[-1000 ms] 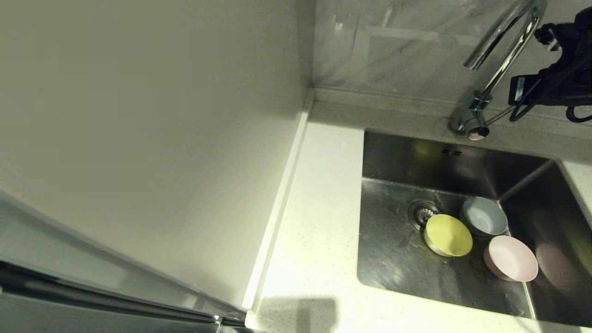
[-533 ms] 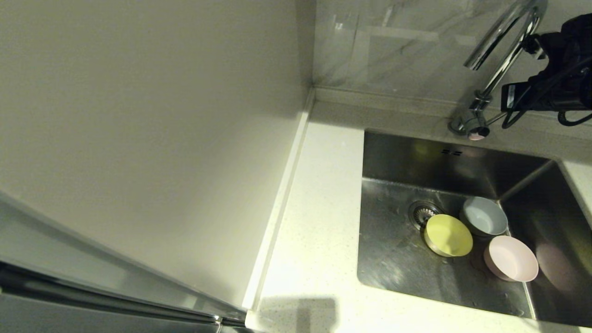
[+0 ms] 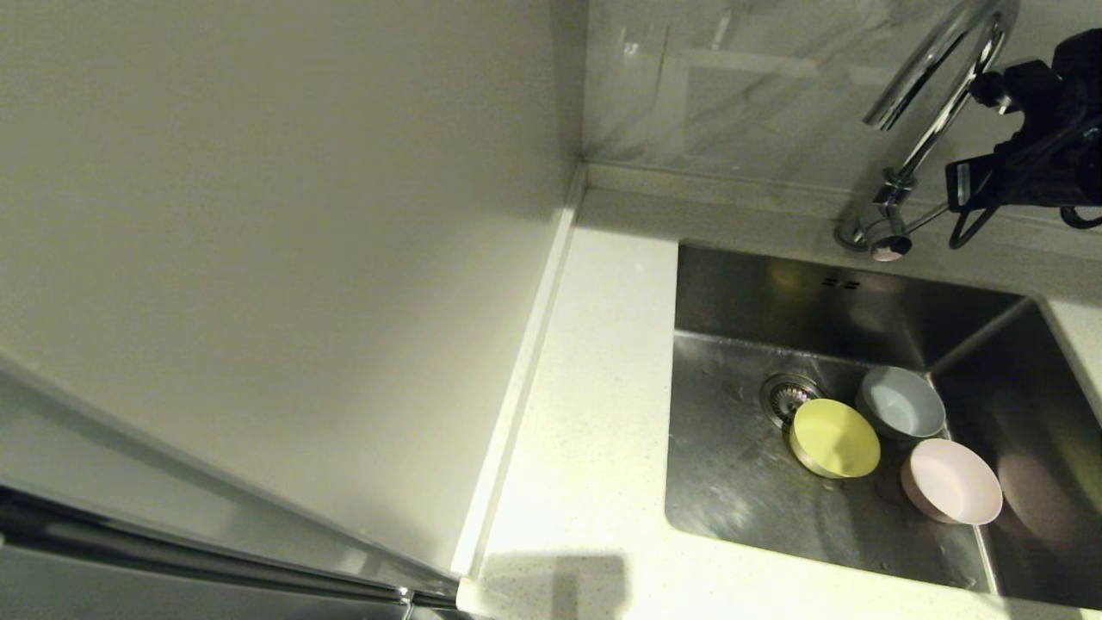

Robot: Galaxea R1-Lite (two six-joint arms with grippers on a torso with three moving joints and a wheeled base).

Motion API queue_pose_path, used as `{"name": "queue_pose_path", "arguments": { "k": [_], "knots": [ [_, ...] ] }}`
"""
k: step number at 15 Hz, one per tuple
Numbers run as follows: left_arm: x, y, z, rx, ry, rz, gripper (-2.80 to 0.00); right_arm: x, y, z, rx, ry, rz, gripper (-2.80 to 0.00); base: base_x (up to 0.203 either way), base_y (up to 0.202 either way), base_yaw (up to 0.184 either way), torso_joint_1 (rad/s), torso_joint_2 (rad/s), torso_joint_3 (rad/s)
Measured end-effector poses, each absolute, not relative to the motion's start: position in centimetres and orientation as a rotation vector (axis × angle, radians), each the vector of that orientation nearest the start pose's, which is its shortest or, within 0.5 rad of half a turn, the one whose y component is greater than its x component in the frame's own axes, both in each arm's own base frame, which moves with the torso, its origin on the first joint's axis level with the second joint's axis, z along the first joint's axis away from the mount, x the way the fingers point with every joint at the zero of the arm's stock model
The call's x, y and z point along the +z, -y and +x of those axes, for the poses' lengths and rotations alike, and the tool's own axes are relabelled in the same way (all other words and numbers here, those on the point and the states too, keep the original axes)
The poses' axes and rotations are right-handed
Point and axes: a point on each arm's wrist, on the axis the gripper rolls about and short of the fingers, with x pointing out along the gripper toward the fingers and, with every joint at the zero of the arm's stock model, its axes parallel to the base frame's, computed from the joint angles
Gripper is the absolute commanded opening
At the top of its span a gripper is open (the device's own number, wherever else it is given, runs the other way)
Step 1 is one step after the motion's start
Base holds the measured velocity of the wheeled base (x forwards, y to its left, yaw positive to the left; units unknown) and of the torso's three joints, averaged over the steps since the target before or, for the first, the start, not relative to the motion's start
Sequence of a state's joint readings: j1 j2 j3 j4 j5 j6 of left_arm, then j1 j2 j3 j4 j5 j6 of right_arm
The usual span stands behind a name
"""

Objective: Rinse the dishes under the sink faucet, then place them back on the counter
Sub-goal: Turn on the faucet

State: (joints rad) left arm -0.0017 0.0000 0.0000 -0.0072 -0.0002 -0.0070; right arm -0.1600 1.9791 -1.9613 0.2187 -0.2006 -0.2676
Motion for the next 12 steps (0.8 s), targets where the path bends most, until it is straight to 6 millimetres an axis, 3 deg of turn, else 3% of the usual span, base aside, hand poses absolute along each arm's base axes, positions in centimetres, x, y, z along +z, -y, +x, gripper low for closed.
{"name": "queue_pose_path", "arguments": {
  "k": [12],
  "knots": [
    [7.6, 0.0, -2.3, -0.002, 0.007, -0.007, -2.8, 31.3, 9.3, 38.4, -0.361, -0.365, -0.396, -2.8, 0.0, 0.0, 0.0, 0.0, 0.0, 0.0]
  ]
}}
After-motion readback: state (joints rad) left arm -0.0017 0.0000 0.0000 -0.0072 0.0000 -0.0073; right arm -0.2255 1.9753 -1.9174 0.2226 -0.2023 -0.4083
